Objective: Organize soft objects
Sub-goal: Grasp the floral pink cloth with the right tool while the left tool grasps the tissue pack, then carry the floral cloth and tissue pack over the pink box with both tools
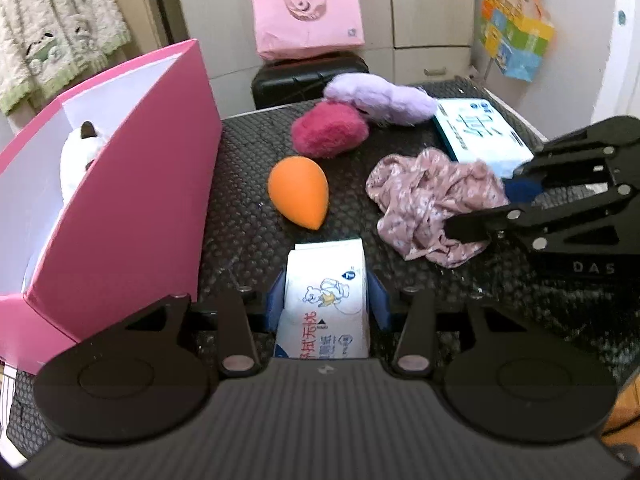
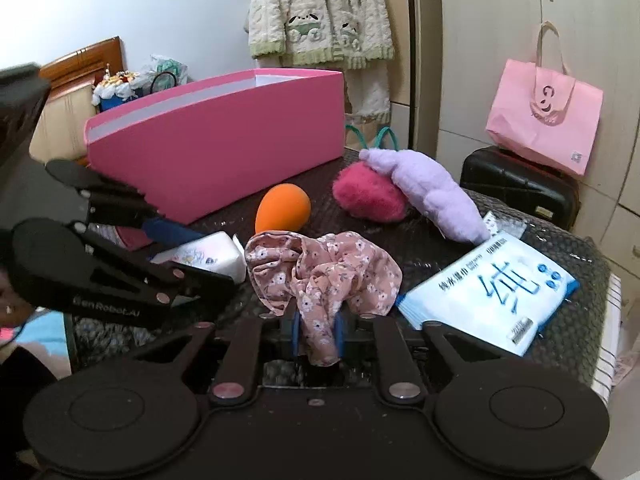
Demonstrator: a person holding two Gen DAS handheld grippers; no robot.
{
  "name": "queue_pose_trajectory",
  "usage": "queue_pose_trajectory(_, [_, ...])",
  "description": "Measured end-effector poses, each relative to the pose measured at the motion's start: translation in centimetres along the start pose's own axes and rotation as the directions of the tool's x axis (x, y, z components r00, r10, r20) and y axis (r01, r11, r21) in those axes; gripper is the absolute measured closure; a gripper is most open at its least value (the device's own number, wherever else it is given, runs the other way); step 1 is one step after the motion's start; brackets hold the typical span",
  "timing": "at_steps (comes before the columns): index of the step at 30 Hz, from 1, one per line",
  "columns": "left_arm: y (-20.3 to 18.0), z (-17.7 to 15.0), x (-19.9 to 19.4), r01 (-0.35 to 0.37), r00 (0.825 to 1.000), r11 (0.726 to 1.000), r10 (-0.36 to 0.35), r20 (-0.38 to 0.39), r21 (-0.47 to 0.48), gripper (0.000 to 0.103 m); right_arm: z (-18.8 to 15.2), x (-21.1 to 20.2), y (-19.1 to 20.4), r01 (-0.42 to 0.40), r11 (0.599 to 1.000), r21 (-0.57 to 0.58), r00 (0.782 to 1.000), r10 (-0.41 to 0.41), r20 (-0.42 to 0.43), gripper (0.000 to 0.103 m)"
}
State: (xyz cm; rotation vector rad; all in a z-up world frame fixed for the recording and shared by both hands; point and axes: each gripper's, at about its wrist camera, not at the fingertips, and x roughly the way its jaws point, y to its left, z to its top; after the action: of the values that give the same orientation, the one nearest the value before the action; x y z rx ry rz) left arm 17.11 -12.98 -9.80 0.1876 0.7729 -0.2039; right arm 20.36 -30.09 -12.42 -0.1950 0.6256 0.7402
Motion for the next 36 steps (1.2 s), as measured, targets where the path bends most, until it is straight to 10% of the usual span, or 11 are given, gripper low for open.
queue_pose_trajectory(8, [0.0, -1.1, -0.6, 0.083, 0.997, 0.997, -0.083, -0.007, 0.010, 0.043, 0.7, -0.6, 1.5, 0.060, 0.992, -0.109, 0.998, -0.056, 0.038, 0.036])
queue_pose_trajectory(16, [-0.1, -2.8, -0.8, 0.080, 0.994, 0.996, -0.077, 0.080, -0.032, 0.049, 0.2, 1.5, 0.8, 0.084, 0.995, -0.059, 0.996, -0.082, 0.035, 0.031])
queue_pose_trajectory(18, [-0.3, -3.2, -1.1, 0.074, 0.991, 0.997, -0.070, 0.113, -0.031, 0.063, 0.0, 1.3, 1.1, 0.086, 0.995, -0.060, 0.996, -0.084, 0.039, 0.033])
queue_pose_trajectory(23, [-0.1, -3.3, -1.2, 0.086, 0.987, 0.995, -0.079, 0.142, -0.044, 0.064, -0.5, 0.8, 1.6, 0.086, 0.996, 0.024, 0.996, -0.087, 0.025, 0.082])
queue_pose_trajectory(36, [1.3, -3.5, -3.7, 0.130, 0.973, 0.991, -0.120, 0.195, -0.042, 0.064, -4.3, -3.9, 2.9, 0.105, 0.905, 0.412, 0.979, -0.166, 0.116, 0.082])
